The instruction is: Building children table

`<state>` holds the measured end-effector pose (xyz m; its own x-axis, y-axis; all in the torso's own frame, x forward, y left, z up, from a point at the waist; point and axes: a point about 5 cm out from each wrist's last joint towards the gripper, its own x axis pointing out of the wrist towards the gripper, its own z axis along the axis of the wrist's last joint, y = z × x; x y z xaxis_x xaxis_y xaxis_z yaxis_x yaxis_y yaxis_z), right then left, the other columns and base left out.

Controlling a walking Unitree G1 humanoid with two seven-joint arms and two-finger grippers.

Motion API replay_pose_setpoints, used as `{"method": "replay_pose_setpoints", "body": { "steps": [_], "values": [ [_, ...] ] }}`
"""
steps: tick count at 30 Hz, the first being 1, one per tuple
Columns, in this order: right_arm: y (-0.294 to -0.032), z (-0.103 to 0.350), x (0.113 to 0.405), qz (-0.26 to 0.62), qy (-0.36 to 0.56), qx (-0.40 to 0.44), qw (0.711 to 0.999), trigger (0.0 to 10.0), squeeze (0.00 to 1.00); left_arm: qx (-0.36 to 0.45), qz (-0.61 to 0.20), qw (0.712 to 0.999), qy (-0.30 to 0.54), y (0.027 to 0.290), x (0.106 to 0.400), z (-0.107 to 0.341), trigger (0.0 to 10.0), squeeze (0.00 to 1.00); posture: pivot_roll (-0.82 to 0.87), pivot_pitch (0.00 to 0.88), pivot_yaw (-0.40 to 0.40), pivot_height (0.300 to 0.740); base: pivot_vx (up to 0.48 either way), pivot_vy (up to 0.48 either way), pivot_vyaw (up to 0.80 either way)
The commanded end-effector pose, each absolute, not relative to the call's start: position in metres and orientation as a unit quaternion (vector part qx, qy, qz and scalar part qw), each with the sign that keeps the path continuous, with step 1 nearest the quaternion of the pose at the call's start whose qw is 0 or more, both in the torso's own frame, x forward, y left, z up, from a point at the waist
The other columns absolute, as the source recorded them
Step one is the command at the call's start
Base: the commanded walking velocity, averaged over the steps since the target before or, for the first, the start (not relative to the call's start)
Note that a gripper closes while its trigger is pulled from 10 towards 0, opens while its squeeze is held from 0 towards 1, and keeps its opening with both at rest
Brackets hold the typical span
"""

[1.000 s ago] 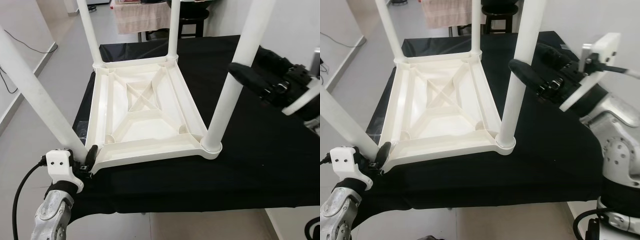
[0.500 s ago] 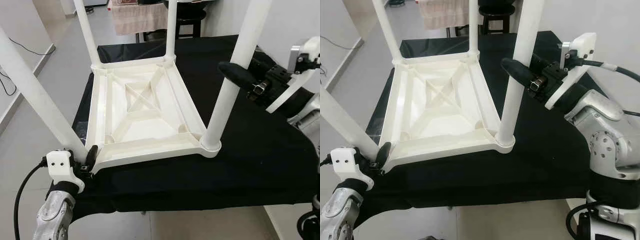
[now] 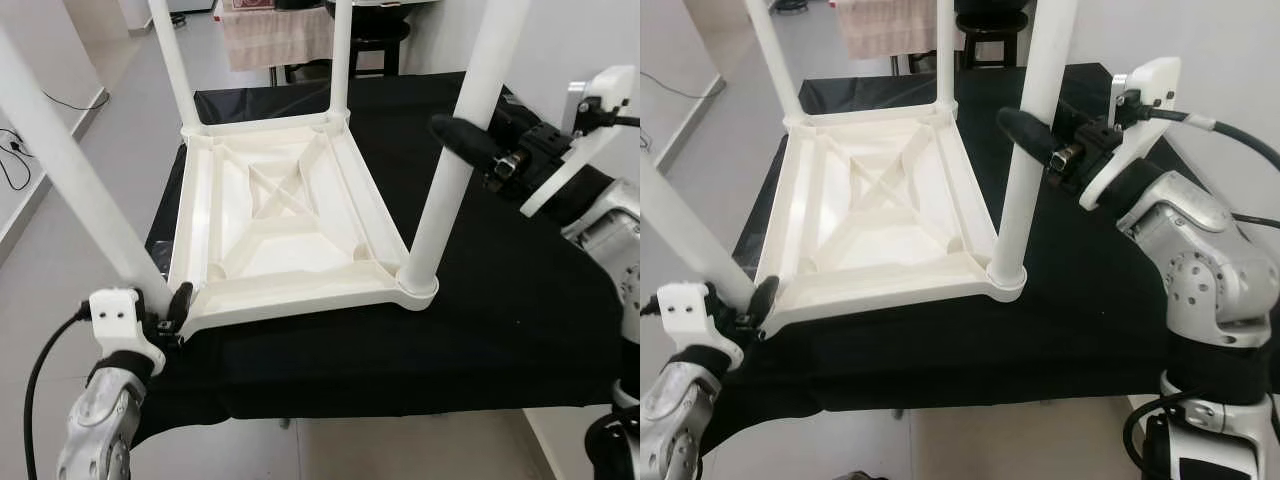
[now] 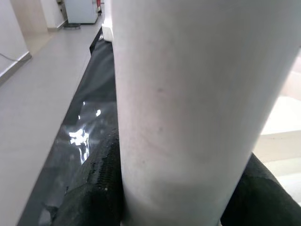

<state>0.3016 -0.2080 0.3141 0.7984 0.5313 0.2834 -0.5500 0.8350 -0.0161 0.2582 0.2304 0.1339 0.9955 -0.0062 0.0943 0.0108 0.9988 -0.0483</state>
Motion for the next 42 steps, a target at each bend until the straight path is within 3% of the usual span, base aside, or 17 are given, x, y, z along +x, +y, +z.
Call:
{"method": "replay_pose_setpoints", "body": {
  "steps": [1,3,5,9,13,15,17,20,21,28,31,32,35,37,40,41,42],
  "values": [
    [-0.229,0.292,0.318,0.192,-0.091,0.070,0.975,0.0,0.00,-0.009,-0.017,0.987,-0.158,0.235,0.269,0.196,10.0,0.00,0.03,0.103,0.011,0.740,0.000,0.000,0.00],
    [-0.235,0.288,0.323,0.167,-0.084,0.083,0.979,0.0,0.00,0.000,-0.025,0.984,-0.174,0.235,0.272,0.210,10.0,0.00,0.03,0.103,0.011,0.740,0.000,0.000,0.00],
    [-0.257,0.274,0.337,0.050,-0.058,0.144,0.987,0.0,0.00,0.025,-0.050,0.966,-0.251,0.242,0.285,0.275,10.0,0.00,0.06,0.089,0.025,0.740,0.000,0.000,0.00],
    [-0.266,0.256,0.345,-0.031,-0.032,0.202,0.978,0.0,0.00,0.069,-0.085,0.942,-0.317,0.247,0.294,0.346,10.0,0.00,0.08,0.083,0.034,0.740,0.000,0.000,0.00],
    [-0.256,0.231,0.348,-0.072,0.006,0.240,0.968,0.0,0.00,0.097,-0.135,0.911,-0.376,0.235,0.300,0.415,10.0,0.00,0.10,0.075,0.066,0.740,0.000,0.000,0.00],
    [-0.256,0.231,0.348,-0.072,0.006,0.240,0.968,0.0,0.00,0.097,-0.135,0.911,-0.376,0.235,0.300,0.415,10.0,0.00,0.10,0.075,0.066,0.740,0.000,0.000,0.00],
    [-0.226,0.190,0.346,-0.093,0.071,0.273,0.955,0.0,0.00,0.101,-0.201,0.880,-0.418,0.207,0.302,0.470,10.0,0.00,0.10,0.070,0.110,0.740,0.000,0.000,0.00],
    [-0.208,0.161,0.342,-0.111,0.124,0.294,0.941,0.0,0.00,0.098,-0.250,0.863,-0.427,0.184,0.303,0.491,10.0,0.00,0.11,0.071,0.124,0.740,0.000,0.000,0.00],
    [-0.192,0.134,0.336,-0.127,0.177,0.296,0.930,0.0,0.00,0.092,-0.300,0.846,-0.430,0.160,0.304,0.508,10.0,0.00,0.11,0.070,0.138,0.740,0.000,0.000,0.00],
    [-0.195,0.086,0.330,-0.204,0.243,0.266,0.910,0.0,0.00,0.059,-0.423,0.810,-0.402,0.093,0.313,0.531,10.0,0.00,0.10,0.078,0.168,0.740,0.000,0.000,0.00],
    [-0.195,0.086,0.330,-0.204,0.243,0.266,0.910,0.0,0.00,0.059,-0.423,0.810,-0.402,0.093,0.313,0.531,10.0,0.00,0.10,0.078,0.168,0.740,0.000,0.000,0.00],
    [-0.201,0.077,0.328,-0.221,0.257,0.257,0.905,0.0,0.00,0.045,-0.444,0.804,-0.393,0.083,0.315,0.531,10.0,1.00,0.10,0.079,0.170,0.740,0.000,0.000,0.00],
    [-0.214,0.058,0.323,-0.252,0.282,0.242,0.893,0.0,0.00,0.018,-0.538,0.768,-0.348,0.053,0.314,0.517,10.0,1.00,0.11,0.086,0.173,0.740,0.000,0.000,0.00],
    [-0.214,0.058,0.323,-0.252,0.282,0.242,0.893,0.0,0.00,0.018,-0.538,0.768,-0.348,0.053,0.314,0.517,10.0,1.00,0.11,0.086,0.173,0.740,0.000,0.000,0.00],
    [-0.222,0.048,0.317,-0.273,0.290,0.234,0.886,0.0,0.00,0.019,-0.609,0.729,-0.312,0.042,0.310,0.504,10.0,1.00,0.11,0.091,0.168,0.740,0.000,0.000,0.00],
    [-0.224,0.045,0.315,-0.282,0.291,0.240,0.882,10.0,1.00,0.023,-0.625,0.719,-0.303,0.043,0.310,0.499,10.0,1.00,0.10,0.093,0.166,0.740,0.000,0.000,0.00],
    [-0.226,0.044,0.314,-0.287,0.290,0.244,0.880,10.0,1.00,0.026,-0.633,0.714,-0.298,0.044,0.310,0.496,10.0,1.00,0.10,0.093,0.166,0.740,0.000,0.000,0.00]
  ]
}}
